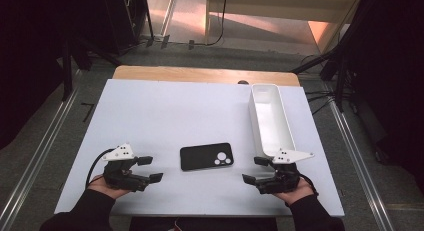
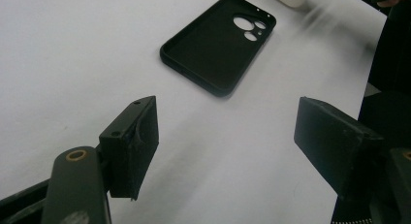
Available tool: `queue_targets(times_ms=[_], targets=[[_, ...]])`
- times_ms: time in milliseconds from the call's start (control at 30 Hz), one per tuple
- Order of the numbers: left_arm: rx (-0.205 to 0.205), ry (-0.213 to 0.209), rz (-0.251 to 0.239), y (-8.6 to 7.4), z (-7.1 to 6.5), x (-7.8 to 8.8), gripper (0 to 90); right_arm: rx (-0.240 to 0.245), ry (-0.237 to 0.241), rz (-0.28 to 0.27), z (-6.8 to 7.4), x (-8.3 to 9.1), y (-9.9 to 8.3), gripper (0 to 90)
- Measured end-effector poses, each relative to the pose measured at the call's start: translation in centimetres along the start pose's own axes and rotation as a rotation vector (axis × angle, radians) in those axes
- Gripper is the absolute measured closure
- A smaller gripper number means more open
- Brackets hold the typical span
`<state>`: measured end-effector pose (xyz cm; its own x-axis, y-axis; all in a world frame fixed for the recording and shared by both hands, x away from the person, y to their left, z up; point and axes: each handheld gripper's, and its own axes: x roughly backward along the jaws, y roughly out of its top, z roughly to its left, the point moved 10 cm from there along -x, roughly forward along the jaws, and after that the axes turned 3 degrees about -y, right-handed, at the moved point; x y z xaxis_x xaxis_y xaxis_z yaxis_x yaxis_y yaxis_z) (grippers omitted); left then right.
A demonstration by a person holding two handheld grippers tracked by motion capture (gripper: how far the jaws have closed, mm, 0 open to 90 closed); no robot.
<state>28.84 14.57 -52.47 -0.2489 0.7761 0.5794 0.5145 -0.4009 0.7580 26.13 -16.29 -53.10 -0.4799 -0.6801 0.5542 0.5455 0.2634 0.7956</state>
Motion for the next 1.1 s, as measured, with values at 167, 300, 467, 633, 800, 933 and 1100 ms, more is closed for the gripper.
queue_targets(times_ms=[167,300,467,633,800,933,1100], targets=[[-0.001,-0.002,0.002,-0.02,-0.03,-0.01,24.0,-0.018,0.000,-0.001,0.03,0.03,0.03,18.4],[0.003,-0.003,0.011,-0.12,-0.06,-0.06,24.0,-0.024,-0.009,-0.003,-0.08,0.06,0.06,18.4],[0.006,-0.003,0.004,-0.12,-0.04,-0.01,24.0,-0.020,-0.010,-0.004,-0.04,0.07,0.15,18.4],[0.006,-0.004,0.009,-0.12,0.00,-0.04,24.0,-0.023,-0.011,0.005,-0.08,0.08,0.03,18.5],[0.006,-0.009,0.008,-0.12,-0.04,-0.18,24.0,-0.021,-0.017,0.004,-0.11,0.09,0.05,18.5],[0.006,-0.009,0.009,-0.10,-0.04,-0.20,24.0,-0.020,-0.017,0.002,-0.11,0.09,0.08,18.4],[0.007,-0.007,0.006,-0.06,-0.01,-0.16,24.0,-0.023,-0.014,0.007,-0.07,0.09,0.03,18.4]])
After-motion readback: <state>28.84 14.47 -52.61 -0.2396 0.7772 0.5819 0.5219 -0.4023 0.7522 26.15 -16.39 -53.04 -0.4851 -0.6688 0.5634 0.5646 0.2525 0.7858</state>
